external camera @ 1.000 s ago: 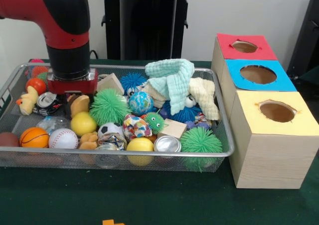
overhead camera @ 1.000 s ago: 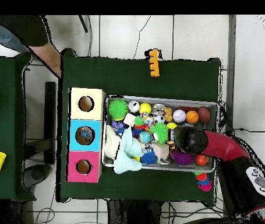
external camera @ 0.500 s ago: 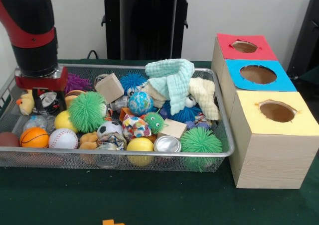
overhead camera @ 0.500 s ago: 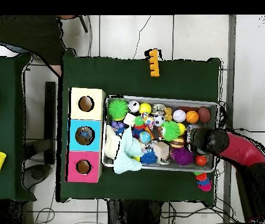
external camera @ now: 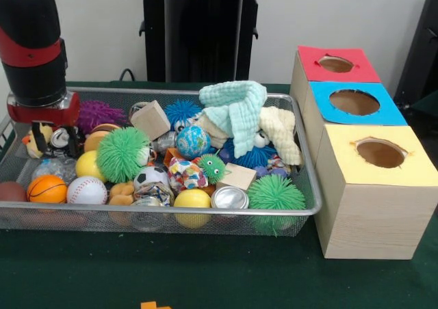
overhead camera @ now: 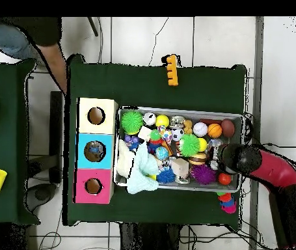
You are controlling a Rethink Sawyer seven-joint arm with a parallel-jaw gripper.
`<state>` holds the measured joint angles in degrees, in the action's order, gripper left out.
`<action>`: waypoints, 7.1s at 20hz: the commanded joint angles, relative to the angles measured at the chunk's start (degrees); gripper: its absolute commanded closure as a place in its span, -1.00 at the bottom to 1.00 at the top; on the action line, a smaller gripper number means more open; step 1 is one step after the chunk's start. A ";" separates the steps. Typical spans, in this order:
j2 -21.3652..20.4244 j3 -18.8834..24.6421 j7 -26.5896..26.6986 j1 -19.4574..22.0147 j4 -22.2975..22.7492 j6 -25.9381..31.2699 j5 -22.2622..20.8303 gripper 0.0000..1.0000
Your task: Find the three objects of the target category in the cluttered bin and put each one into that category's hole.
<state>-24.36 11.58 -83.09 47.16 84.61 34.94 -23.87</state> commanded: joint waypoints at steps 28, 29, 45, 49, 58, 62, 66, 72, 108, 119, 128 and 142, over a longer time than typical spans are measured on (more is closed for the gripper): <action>12.97 -2.91 -7.11 -6.68 -9.66 -8.70 -2.14 -1.00; 13.48 -3.51 -7.67 -7.08 -10.00 -9.77 -2.57 -1.00; 12.59 -11.07 -10.82 -12.33 -9.23 -12.65 -1.72 -1.00; 12.01 -11.66 -8.86 -12.86 -8.80 -11.66 -1.48 -1.00; 11.24 -25.90 -15.91 -23.51 -10.21 -16.07 -6.60 -1.00; 16.38 -40.78 -28.64 -33.12 -11.48 -22.76 -5.07 -1.00; 23.01 -51.57 -36.65 -39.97 -10.82 -25.70 0.21 -1.00; 29.07 -56.15 -41.49 -43.86 -10.08 -25.80 6.50 -1.00; 10.88 17.72 -5.16 13.78 4.06 -14.90 -21.06 -1.00; 8.80 17.92 -8.97 11.87 3.38 -10.30 -19.56 -1.00; 13.54 27.23 -2.53 18.25 0.72 -3.10 -13.76 -1.00; 18.12 35.67 3.05 22.87 -4.08 3.68 -11.09 -1.00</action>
<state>-16.18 36.58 -98.78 71.08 85.82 39.50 -37.90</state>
